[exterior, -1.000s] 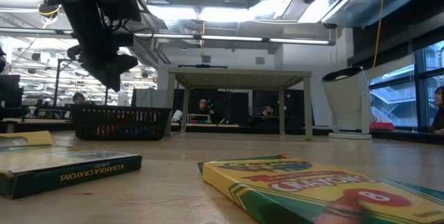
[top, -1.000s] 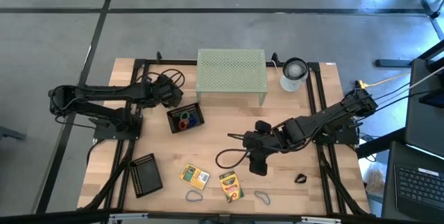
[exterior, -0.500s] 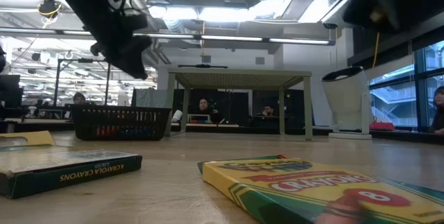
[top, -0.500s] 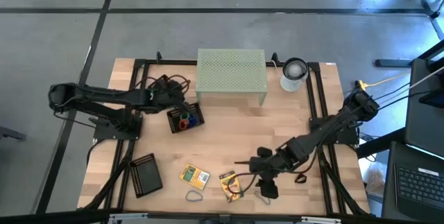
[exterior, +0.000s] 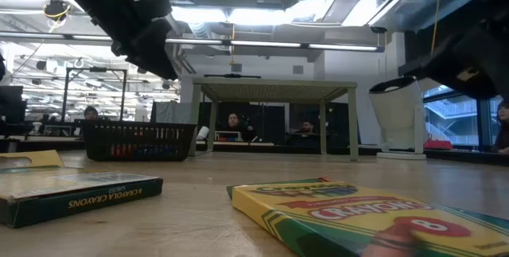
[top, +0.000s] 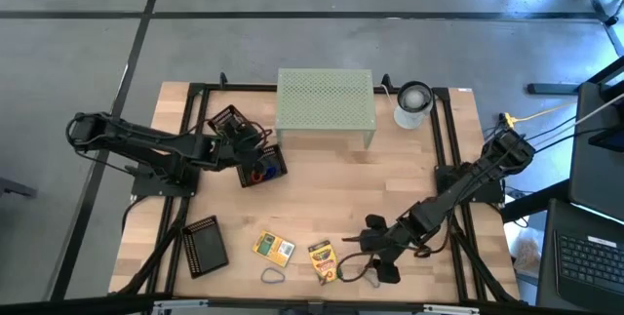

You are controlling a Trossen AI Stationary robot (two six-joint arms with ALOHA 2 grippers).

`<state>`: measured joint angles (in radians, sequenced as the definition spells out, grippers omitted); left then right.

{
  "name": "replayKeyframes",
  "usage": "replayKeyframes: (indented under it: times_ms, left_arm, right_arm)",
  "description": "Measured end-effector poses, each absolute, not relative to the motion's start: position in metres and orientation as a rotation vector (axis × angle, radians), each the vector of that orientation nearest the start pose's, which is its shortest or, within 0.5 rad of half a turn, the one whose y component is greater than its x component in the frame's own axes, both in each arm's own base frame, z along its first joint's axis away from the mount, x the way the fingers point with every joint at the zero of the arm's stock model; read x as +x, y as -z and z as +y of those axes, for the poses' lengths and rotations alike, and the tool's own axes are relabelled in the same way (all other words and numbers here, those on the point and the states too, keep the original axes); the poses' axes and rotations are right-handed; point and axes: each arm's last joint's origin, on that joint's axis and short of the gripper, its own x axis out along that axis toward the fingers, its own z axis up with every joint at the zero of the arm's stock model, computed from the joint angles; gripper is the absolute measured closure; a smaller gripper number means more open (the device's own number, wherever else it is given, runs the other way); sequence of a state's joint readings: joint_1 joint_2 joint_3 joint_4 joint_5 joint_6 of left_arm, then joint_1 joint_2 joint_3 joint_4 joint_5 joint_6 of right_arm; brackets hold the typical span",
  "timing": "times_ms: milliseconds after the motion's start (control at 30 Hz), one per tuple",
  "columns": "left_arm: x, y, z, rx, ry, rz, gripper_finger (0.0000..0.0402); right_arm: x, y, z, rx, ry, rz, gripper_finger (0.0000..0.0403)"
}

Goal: Pick & Place Office Desk Supplies
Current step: Put the blue rubber band into the top black bin

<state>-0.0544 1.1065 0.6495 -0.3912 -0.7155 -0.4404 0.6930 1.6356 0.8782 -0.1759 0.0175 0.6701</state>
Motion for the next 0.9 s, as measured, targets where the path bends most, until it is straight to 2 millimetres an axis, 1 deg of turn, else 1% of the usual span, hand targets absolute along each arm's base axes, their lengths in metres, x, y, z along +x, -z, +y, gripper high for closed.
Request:
replayKeyframes:
  times_ms: [133,433,533,667,767,833,900]
  left_arm:
    - [0.208,-0.218,0.008,-0.070,-0.776,0.645,0.0272]
    - [0.209,-0.221,0.010,-0.051,-0.820,0.607,0.0272]
    - [0.212,-0.224,0.011,0.004,-0.844,0.572,0.0272]
    - [0.215,-0.229,0.011,0.021,-0.847,0.527,0.0272]
    - [0.215,-0.229,0.011,0.020,-0.844,0.525,0.0272]
    - [0.215,-0.228,0.010,0.021,-0.837,0.527,0.0272]
    - [0.215,-0.228,0.009,0.029,-0.828,0.533,0.0272]
  right_arm:
    - [0.236,-0.159,0.201,0.256,-0.300,1.063,0.0179]
    - [0.237,-0.159,0.200,0.237,-0.244,1.026,0.0179]
    - [0.236,-0.159,0.200,0.280,-0.220,1.032,0.0179]
    - [0.233,-0.158,0.204,0.320,-0.198,1.036,0.0179]
    - [0.234,-0.150,0.212,0.327,-0.198,1.021,0.0179]
    - [0.236,-0.142,0.220,0.343,-0.232,1.015,0.0179]
    - [0.234,-0.134,0.224,0.329,-0.241,1.036,0.0179]
